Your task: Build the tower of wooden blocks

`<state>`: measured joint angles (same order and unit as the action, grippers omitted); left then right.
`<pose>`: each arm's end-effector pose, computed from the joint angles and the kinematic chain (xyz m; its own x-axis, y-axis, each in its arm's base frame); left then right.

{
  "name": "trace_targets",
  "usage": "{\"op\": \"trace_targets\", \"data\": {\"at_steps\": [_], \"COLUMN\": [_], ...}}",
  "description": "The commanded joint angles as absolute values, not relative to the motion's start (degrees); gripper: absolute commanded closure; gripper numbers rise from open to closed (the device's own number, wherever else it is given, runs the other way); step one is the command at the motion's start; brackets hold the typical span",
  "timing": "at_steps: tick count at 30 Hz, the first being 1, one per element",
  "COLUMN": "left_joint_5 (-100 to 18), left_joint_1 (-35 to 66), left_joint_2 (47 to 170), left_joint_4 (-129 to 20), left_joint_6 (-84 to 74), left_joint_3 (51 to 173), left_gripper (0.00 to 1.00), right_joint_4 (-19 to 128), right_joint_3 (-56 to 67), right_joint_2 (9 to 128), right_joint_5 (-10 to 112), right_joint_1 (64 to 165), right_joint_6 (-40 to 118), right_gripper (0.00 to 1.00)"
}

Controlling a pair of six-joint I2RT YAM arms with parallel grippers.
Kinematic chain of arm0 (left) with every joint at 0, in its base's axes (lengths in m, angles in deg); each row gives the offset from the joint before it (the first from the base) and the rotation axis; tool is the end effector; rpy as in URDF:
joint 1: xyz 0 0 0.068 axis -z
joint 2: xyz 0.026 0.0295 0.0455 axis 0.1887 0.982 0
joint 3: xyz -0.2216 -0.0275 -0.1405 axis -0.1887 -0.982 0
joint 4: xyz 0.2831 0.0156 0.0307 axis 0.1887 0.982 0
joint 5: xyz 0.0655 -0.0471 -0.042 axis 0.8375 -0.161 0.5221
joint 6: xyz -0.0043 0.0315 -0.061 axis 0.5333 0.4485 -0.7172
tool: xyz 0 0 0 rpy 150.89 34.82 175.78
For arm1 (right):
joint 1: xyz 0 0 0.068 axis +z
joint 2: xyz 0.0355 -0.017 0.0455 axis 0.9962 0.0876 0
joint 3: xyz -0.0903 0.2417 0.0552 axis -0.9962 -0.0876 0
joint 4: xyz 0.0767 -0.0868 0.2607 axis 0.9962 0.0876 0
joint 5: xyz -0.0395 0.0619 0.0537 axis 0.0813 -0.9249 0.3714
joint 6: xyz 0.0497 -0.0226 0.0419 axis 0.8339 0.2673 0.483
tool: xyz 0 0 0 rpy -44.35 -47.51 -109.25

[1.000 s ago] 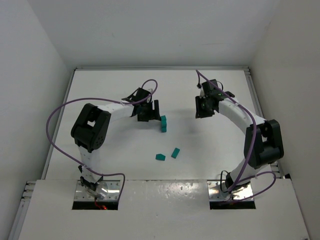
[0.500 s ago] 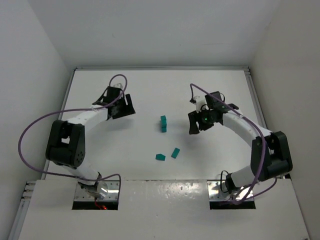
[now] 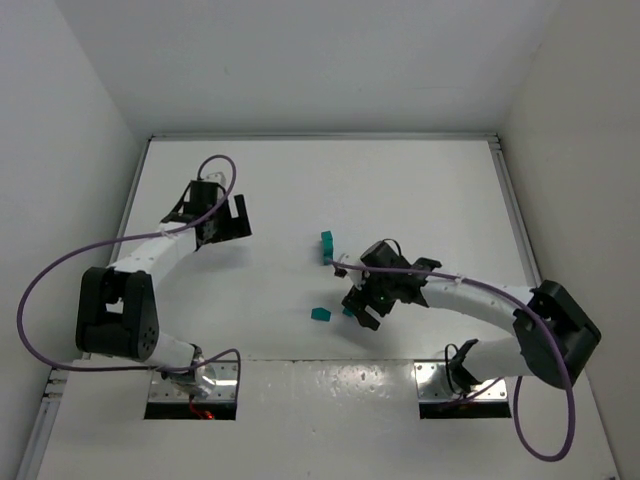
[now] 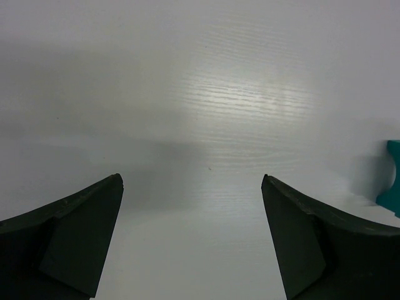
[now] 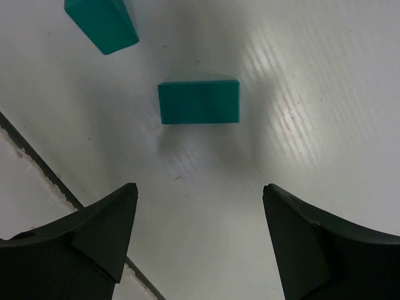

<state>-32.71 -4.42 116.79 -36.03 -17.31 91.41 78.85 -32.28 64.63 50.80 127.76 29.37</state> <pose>0.3368 -0.0381 0.1801 -0.7195 -0.3248 -0.6139 -0.1951 0.9428 -0.2702 0.1913 0.1874 0.1219 -0.6223 -0.6442 -0.4447 -0.7493 0.6546 0.1004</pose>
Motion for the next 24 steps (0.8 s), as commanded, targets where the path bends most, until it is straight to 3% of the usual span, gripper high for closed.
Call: {"op": "trace_targets", "data": {"at_steps": [1,11,24], "left_joint_5": [-31.5,-33.3,-35.0], "left_joint_1": [-5.3,-5.8,-7.4], "left_joint_2": [113.7,113.7,115.3], "left_joint_4": [-35.6,-35.6,-36.1], "left_joint_6": [-13.1,-12.6,-13.6], "left_joint_3": [91.1,90.6,90.6], "left_gripper": [0.01,0.01,0.01], "right_joint_4": [69.2,66.6,67.3], "right_joint_3": [-34.9,-32.4,-27.0], "right_joint_2": [64.0,70.0,76.4], "right_joint_5": [53.8,55.2,54.4], "right_joint_1": [129.7,130.9,132.6], "right_joint_6": [28.1,26.8,27.5], "right_gripper": [0.19,0.08,0.06]}}
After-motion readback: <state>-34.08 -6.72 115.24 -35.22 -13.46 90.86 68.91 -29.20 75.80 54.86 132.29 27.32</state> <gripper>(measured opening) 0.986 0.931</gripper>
